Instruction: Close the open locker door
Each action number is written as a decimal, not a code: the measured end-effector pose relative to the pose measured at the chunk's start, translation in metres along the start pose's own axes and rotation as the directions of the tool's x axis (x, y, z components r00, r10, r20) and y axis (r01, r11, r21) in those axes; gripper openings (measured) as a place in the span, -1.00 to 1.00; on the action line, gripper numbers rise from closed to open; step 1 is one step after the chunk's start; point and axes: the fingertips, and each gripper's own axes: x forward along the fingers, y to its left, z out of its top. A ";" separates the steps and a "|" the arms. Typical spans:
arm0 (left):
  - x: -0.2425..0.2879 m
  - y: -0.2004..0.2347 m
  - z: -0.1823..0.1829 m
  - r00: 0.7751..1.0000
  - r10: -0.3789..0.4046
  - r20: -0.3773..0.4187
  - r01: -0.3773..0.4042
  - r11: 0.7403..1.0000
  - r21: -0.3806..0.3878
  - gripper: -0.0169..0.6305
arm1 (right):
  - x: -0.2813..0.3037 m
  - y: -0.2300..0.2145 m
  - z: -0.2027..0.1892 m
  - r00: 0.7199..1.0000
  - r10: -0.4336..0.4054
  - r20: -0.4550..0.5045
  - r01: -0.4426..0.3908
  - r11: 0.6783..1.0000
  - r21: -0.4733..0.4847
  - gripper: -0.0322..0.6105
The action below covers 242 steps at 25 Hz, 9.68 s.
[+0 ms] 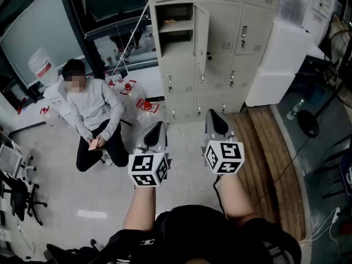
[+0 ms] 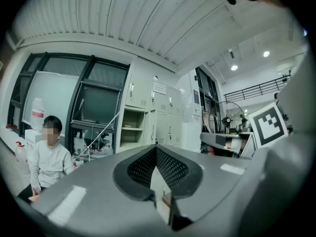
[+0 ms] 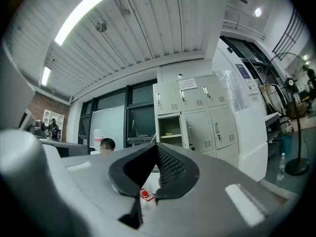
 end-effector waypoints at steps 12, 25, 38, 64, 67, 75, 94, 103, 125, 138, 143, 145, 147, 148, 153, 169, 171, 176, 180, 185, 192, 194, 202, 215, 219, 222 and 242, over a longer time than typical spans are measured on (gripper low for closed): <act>-0.014 0.034 0.010 0.998 -0.063 0.024 0.062 0.998 0.009 -0.95 | 0.003 0.043 0.001 0.999 -0.043 0.028 0.044 0.999 -0.027 -0.87; -0.017 0.055 -0.005 0.994 -0.109 0.007 0.109 0.994 -0.033 -0.95 | 0.012 0.067 -0.012 0.998 -0.056 0.011 0.056 0.997 -0.047 -0.87; 0.073 0.065 -0.011 0.997 -0.082 -0.011 0.082 0.996 0.031 -0.95 | 0.091 0.008 -0.024 0.998 -0.065 0.026 0.066 0.997 -0.029 -0.87; 0.354 0.063 0.031 0.999 -0.044 0.001 0.043 0.997 0.063 -0.95 | 0.318 -0.161 0.009 0.999 -0.009 0.033 0.011 0.998 -0.068 -0.87; 0.364 0.067 0.030 0.999 -0.052 -0.001 0.052 0.997 0.064 -0.95 | 0.325 -0.160 0.013 0.998 0.007 0.066 -0.003 0.997 -0.073 -0.85; 0.379 0.079 0.034 0.997 -0.075 0.005 0.074 0.996 0.056 -0.95 | 0.355 -0.169 0.014 0.998 -0.021 0.052 0.024 0.998 -0.057 -0.54; 0.401 0.113 0.025 0.998 -0.054 -0.016 0.055 0.997 0.057 -0.95 | 0.422 -0.189 -0.013 0.995 -0.093 -0.043 0.088 0.991 -0.106 -0.54; 0.407 0.125 0.020 0.999 -0.047 -0.021 0.048 0.998 0.046 -0.95 | 0.431 -0.181 -0.018 0.996 -0.074 -0.054 0.068 0.992 -0.102 -0.59; 0.384 0.160 0.009 0.997 0.074 -0.026 -0.074 0.997 0.014 -0.95 | 0.446 -0.136 -0.023 0.998 -0.006 -0.057 0.000 0.995 -0.099 -0.58; 0.368 0.220 0.011 0.999 0.007 -0.040 -0.006 1.000 0.022 -0.95 | 0.465 -0.103 -0.027 0.990 -0.131 -0.060 0.124 0.987 -0.100 -0.58; 0.364 0.237 0.007 0.999 -0.009 -0.045 0.009 1.000 0.014 -0.95 | 0.471 -0.094 -0.029 0.984 -0.170 -0.062 0.163 0.982 -0.095 -0.58; 0.362 0.243 0.005 0.999 -0.012 -0.049 0.012 1.000 0.010 -0.95 | 0.475 -0.089 -0.030 0.982 -0.179 -0.063 0.173 0.981 -0.089 -0.58; 0.361 0.250 0.004 0.999 -0.013 -0.050 0.014 1.000 0.006 -0.95 | 0.480 -0.085 -0.029 0.981 -0.182 -0.060 0.176 0.980 -0.093 -0.58; 0.361 0.254 0.004 0.999 -0.014 -0.050 0.015 1.000 0.005 -0.95 | 0.482 -0.082 -0.029 0.982 -0.183 -0.057 0.177 0.980 -0.096 -0.58; 0.358 0.274 0.007 0.999 -0.014 -0.042 0.014 1.000 0.008 -0.95 | 0.496 -0.066 -0.033 0.981 -0.188 -0.056 0.182 0.979 -0.096 -0.58; 0.352 0.337 0.021 1.000 0.023 -0.013 -0.022 0.999 0.039 -0.95 | 0.559 -0.026 -0.043 0.976 -0.209 -0.064 0.201 0.973 -0.114 -0.61; 0.352 0.345 0.022 1.000 0.030 -0.008 -0.030 0.999 0.039 -0.95 | 0.567 -0.022 -0.045 0.975 -0.210 -0.068 0.201 0.972 -0.117 -0.61; 0.355 0.362 0.024 0.999 0.048 -0.006 -0.047 0.998 0.036 -0.95 | 0.589 -0.013 -0.047 0.972 -0.224 -0.073 0.214 0.968 -0.131 -0.62; 0.357 0.375 0.025 0.998 0.062 -0.007 -0.062 0.997 0.035 -0.95 | 0.605 -0.008 -0.049 0.968 -0.237 -0.080 0.225 0.965 -0.136 -0.63; 0.361 0.392 0.026 0.997 0.073 -0.011 -0.072 0.997 0.036 -0.95 | 0.628 -0.002 -0.050 0.965 -0.250 -0.081 0.238 0.962 -0.137 -0.64; 0.362 0.412 0.027 0.997 0.081 -0.019 -0.080 0.996 0.039 -0.95 | 0.662 0.004 -0.052 0.958 -0.279 -0.069 0.265 0.951 -0.158 -0.65; 0.362 0.417 0.027 0.996 0.083 -0.019 -0.082 0.996 0.037 -0.95 | 0.672 0.003 -0.053 0.957 -0.283 -0.067 0.269 0.949 -0.163 -0.66; 0.360 0.433 0.022 0.994 0.099 -0.037 -0.098 0.994 0.040 -0.95 | 0.695 0.000 -0.053 0.958 -0.273 -0.090 0.261 0.957 -0.124 -0.66; 0.356 0.429 0.018 0.990 0.131 -0.048 -0.129 0.991 0.046 -0.95 | 0.711 -0.006 -0.052 0.973 -0.217 -0.075 0.207 0.970 -0.127 -0.84; 0.358 0.420 0.016 0.989 0.136 -0.052 -0.133 0.990 0.046 -0.95 | 0.711 -0.009 -0.052 0.979 -0.187 -0.082 0.176 0.976 -0.128 -0.86; 0.359 0.411 0.017 0.990 0.134 -0.052 -0.132 0.990 0.050 -0.95 | 0.703 -0.008 -0.044 0.985 -0.165 -0.046 0.157 0.978 -0.140 -0.86; 0.369 0.315 0.021 0.996 0.093 0.006 -0.093 0.993 0.073 -0.95 | 0.515 -0.008 -0.055 0.999 0.049 -0.018 -0.051 0.992 -0.118 -0.87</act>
